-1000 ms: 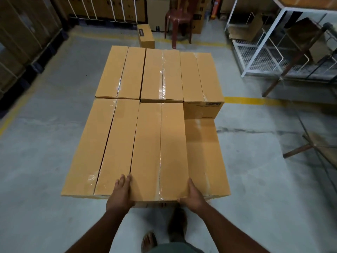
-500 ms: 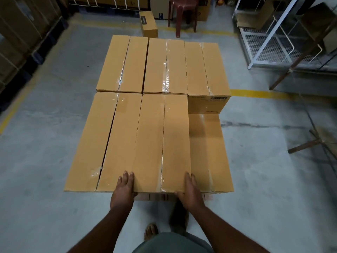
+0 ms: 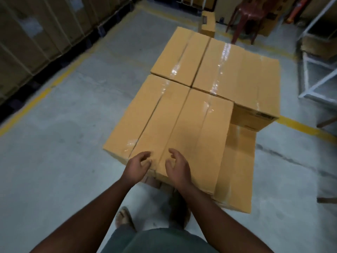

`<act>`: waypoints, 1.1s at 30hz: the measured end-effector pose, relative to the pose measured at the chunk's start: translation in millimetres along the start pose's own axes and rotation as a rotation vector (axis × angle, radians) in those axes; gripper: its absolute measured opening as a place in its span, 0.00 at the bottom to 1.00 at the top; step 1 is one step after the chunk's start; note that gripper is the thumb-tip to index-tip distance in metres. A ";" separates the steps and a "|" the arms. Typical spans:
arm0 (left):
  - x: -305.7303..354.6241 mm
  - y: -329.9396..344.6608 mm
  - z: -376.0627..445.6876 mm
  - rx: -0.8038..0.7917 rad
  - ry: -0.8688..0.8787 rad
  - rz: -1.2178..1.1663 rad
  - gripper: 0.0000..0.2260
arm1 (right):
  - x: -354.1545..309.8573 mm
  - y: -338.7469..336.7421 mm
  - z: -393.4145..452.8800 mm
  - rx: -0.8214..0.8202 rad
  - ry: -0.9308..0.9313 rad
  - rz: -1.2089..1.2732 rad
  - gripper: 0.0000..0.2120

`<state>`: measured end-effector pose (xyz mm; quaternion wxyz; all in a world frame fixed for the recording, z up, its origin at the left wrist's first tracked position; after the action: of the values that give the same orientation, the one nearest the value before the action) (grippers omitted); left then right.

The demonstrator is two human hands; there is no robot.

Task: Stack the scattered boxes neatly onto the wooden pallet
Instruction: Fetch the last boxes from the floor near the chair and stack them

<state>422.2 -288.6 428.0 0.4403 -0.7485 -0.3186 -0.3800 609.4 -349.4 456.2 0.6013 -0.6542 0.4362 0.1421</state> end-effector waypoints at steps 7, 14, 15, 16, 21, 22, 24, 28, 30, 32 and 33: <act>-88.6 -187.2 3.8 0.208 -0.040 -0.116 0.12 | -150.6 117.3 34.5 -0.055 -0.141 0.124 0.14; -115.5 -377.7 19.1 0.395 -0.095 -0.311 0.09 | -291.0 204.4 69.7 -0.155 -0.023 0.303 0.10; -118.3 -394.0 23.1 0.379 -0.107 -0.347 0.08 | -306.2 216.0 74.2 -0.208 -0.006 0.318 0.09; -121.2 -408.5 29.2 0.352 -0.111 -0.368 0.08 | -320.1 226.7 80.9 -0.244 -0.003 0.328 0.07; -127.8 -476.1 91.3 0.285 -0.105 -0.393 0.08 | -372.8 273.5 140.8 -0.272 0.040 0.379 0.08; -125.8 -490.9 109.6 0.288 -0.105 -0.411 0.08 | -383.7 283.1 158.8 -0.270 0.048 0.389 0.09; -120.1 -520.1 150.8 0.273 -0.101 -0.433 0.08 | -405.0 301.5 201.5 -0.255 0.049 0.405 0.09; -111.5 -579.7 234.8 0.210 -0.132 -0.391 0.07 | -442.4 327.3 299.1 -0.189 0.094 0.500 0.07; -107.1 -612.1 273.3 0.230 -0.155 -0.401 0.08 | -460.1 335.2 344.6 -0.197 0.146 0.522 0.06; -103.8 -642.5 312.1 0.275 -0.179 -0.445 0.08 | -478.2 339.8 387.1 -0.219 0.172 0.536 0.06; -102.2 -655.4 332.9 0.285 -0.193 -0.460 0.08 | -486.7 339.0 407.0 -0.205 0.175 0.555 0.06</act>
<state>-65.7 265.1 506.9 0.4106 -0.6199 -0.5708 -0.3483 214.0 251.0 481.0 0.4305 -0.5770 0.6318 0.2874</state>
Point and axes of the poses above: each hand's wrist, its own z-axis towards the middle knuckle, its own y-axis out of the palm, x = y × z, the point moved 7 cm from there along z, towards the middle knuckle, and after that the axes turned 6 degrees about -z, right-handed, at the moved point
